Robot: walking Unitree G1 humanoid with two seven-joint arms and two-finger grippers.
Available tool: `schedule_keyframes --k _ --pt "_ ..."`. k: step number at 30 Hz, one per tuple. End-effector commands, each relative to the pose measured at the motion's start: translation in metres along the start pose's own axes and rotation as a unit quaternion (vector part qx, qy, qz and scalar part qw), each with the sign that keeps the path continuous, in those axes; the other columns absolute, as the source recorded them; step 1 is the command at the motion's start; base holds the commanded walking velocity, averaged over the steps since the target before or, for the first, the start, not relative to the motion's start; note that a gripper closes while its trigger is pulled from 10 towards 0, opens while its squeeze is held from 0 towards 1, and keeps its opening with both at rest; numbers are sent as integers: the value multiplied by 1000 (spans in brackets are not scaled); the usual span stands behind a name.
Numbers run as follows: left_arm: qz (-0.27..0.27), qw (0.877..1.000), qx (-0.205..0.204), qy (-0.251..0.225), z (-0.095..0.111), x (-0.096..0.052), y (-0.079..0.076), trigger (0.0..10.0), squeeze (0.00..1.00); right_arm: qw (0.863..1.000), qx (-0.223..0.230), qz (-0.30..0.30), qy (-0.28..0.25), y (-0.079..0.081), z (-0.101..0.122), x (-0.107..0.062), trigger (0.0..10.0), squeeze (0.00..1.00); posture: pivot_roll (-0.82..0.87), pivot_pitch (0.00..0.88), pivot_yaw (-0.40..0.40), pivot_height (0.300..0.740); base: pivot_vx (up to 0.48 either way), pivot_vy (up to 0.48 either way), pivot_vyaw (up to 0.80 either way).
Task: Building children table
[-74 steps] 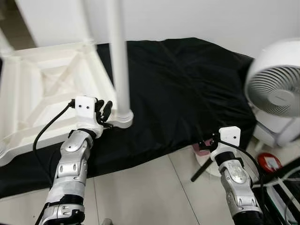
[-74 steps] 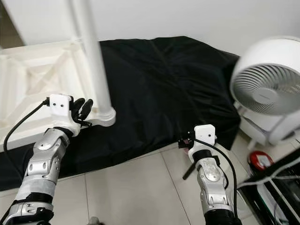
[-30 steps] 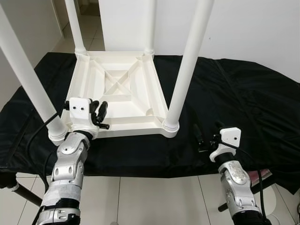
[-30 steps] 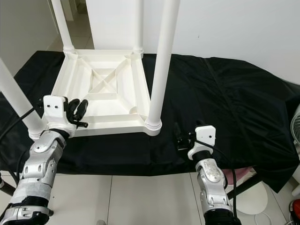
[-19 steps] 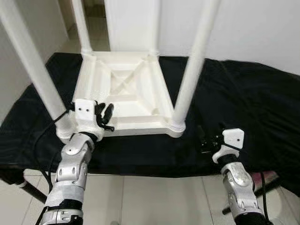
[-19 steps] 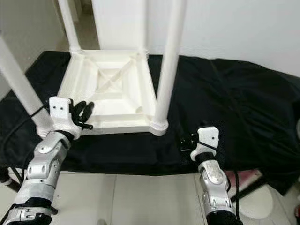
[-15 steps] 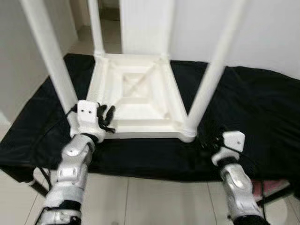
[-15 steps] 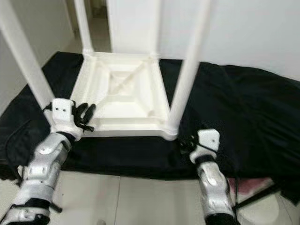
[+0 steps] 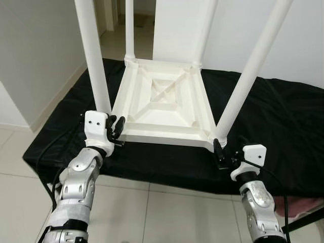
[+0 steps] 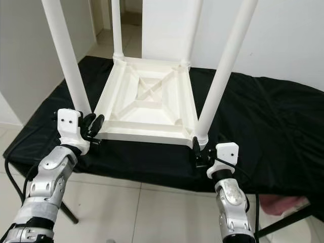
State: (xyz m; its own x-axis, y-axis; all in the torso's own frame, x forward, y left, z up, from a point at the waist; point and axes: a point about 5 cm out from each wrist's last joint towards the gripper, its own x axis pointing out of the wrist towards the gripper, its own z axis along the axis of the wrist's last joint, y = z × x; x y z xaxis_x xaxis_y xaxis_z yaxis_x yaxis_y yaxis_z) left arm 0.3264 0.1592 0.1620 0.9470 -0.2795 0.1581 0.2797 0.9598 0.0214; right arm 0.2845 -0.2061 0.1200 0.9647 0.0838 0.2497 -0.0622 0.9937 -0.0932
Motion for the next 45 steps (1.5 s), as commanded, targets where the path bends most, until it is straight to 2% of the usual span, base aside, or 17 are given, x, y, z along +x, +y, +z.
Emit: schedule_keyframes --k 1,5,8,11,16,31,37,45 --pt "-17 1000 14 4 -2 -2 -4 10000 0 1000 3 -11 7 -7 -2 -2 10000 0 57 65 -35 740 0 0 0" --pt "-54 997 47 -2 -2 -4 -15 10000 0 1000 5 -11 3 -8 -1 -1 10000 0 59 67 -35 740 0 0 0" --pt "-74 996 57 -4 -1 -6 -20 10000 0 1000 6 -10 2 -8 1 0 10000 0 60 68 -34 740 0 0 0" --pt "-89 995 48 -5 -1 -7 -24 10000 0 1000 6 -9 0 -9 2 2 10000 0 61 71 -32 740 0 -160 0" --pt "-88 995 51 -14 1 -7 -25 10000 0 1000 4 -8 -2 -10 3 3 10000 0 62 72 -31 740 0 -480 0" --pt "-79 996 52 -3 -1 -6 -24 10000 0 1000 2 -1 2 -11 2 3 10000 0 55 76 -21 740 0 0 0" --pt "-70 995 64 -2 -2 -6 -23 10000 0 1000 2 -2 5 -15 5 7 10000 0 53 77 -23 740 0 0 0" --pt "-73 995 65 0 -4 -6 -25 10000 0 1000 -3 12 -2 -10 9 10 10000 0 53 74 -27 740 0 0 0"
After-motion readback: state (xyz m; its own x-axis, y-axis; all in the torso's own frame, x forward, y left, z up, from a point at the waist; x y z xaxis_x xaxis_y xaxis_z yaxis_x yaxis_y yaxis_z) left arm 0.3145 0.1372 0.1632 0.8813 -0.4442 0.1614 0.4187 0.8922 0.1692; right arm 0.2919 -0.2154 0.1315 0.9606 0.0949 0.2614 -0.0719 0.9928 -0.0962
